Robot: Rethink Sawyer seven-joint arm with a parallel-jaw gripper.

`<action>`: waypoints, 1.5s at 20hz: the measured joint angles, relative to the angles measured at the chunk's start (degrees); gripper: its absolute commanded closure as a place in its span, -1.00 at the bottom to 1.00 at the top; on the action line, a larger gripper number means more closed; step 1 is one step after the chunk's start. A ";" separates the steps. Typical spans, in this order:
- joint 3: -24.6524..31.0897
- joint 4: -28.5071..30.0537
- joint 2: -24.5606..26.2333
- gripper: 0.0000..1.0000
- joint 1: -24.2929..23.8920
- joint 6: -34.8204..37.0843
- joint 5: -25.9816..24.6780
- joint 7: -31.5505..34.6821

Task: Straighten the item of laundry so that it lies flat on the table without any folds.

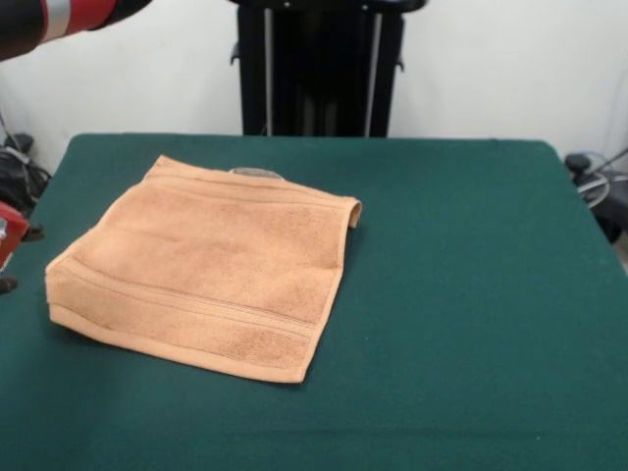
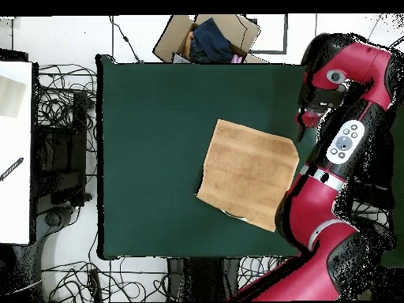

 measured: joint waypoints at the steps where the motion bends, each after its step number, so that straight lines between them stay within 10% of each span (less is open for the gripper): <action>1: -0.38 -0.01 -0.22 -1.00 0.05 0.00 0.73 0.52; 12: -8.50 0.87 -3.67 -1.00 0.19 2.18 17.26 12.10; 30: -22.53 16.23 -10.30 -1.00 0.37 2.45 55.59 50.00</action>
